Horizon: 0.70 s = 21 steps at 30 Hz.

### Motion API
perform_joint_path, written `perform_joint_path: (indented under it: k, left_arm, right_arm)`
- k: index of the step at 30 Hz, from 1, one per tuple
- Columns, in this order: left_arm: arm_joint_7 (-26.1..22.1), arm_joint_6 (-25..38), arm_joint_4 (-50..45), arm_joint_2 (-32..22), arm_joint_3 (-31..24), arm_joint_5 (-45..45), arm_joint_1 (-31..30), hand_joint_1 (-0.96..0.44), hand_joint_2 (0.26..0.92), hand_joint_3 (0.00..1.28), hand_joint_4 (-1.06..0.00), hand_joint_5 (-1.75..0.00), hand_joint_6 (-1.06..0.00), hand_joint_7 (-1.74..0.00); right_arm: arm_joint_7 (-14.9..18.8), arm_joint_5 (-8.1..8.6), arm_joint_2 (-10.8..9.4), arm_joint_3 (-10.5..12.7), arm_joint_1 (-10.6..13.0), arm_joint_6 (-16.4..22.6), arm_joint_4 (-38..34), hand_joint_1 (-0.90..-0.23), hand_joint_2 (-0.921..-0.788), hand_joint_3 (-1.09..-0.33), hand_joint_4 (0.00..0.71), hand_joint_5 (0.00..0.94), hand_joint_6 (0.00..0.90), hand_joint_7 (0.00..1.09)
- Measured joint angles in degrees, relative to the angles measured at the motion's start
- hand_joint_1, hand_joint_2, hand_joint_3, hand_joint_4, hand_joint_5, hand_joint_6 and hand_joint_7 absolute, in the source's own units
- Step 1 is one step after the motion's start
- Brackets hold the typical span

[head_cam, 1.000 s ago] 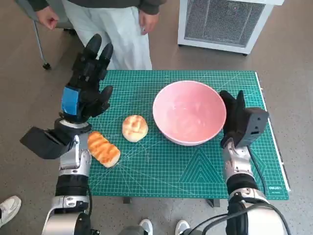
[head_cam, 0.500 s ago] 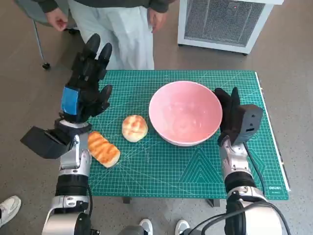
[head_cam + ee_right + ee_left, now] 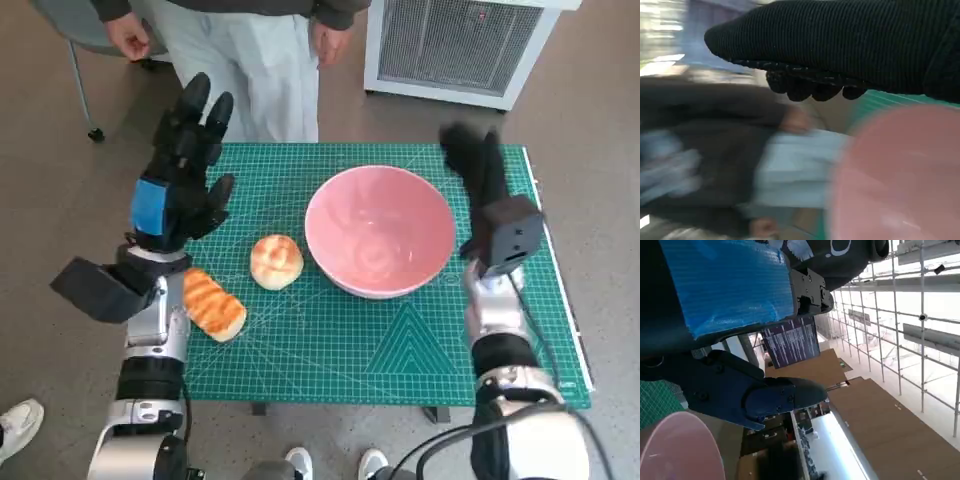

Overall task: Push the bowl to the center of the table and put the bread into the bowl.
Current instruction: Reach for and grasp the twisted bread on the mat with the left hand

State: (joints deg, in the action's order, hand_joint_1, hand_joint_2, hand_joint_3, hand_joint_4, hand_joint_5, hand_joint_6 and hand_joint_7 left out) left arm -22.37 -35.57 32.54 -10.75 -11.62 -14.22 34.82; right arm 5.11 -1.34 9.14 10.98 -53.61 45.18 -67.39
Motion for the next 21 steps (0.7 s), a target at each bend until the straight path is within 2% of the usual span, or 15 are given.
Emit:
perform_joint_path:
  k: [4, 6, 9, 12, 16, 21]
  left_arm:
    - [0.0, 0.1, -0.2, 0.3, 0.9, 0.3, 0.2, -0.65, 0.921, 0.43, -0.21, 0.0, -0.19, -0.16]
    - [-0.1, 0.3, -0.7, 0.4, 1.4, 0.3, 0.2, -0.65, 0.921, 0.44, -0.21, 0.0, -0.19, -0.16]
    - [-0.5, 0.5, -1.5, 0.6, 1.9, 0.2, 0.4, -0.65, 0.921, 0.44, -0.21, 0.0, -0.19, -0.16]
    - [-0.9, 0.8, -2.4, 0.7, 2.2, 0.2, 0.7, -0.65, 0.921, 0.44, -0.2, 0.0, -0.18, -0.15]
    - [-1.3, 0.9, -3.3, 0.7, 2.4, 0.2, 1.3, -0.66, 0.921, 0.44, -0.2, 0.0, -0.18, -0.15]
    - [-1.7, 0.9, -3.8, 0.6, 2.4, 0.1, 1.8, -0.67, 0.921, 0.45, -0.2, 0.0, -0.18, -0.15]
  right_arm:
    - [5.2, 2.69, -0.3, -0.3, 0.1, 4.2, 4.6, -0.72, -0.921, -0.836, 0.267, 0.003, 0.116, 0.47]
    - [8.5, 5.09, -0.6, -0.6, 0.3, 5.6, 8.3, -0.728, -0.921, -0.834, 0.268, 0.002, 0.089, 0.52]
    - [12.4, 8.2, -0.9, -1.0, 0.7, 6.1, 12.9, -0.731, -0.921, -0.829, 0.265, 0.001, 0.055, 0.58]
    - [14.9, 10.31, -1.4, -1.7, 1.4, 5.8, 16.9, -0.734, -0.921, -0.819, 0.262, 0.0, 0.037, 0.61]
    - [16.7, 11.28, -1.8, -2.9, 3.4, 4.7, 21.9, -0.742, -0.921, -0.816, 0.257, 0.0, 0.019, 0.65]
    - [17.0, 11.39, -2.3, -3.9, 5.4, 3.2, 26.3, -0.752, -0.921, -0.815, 0.252, 0.0, 0.002, 0.68]
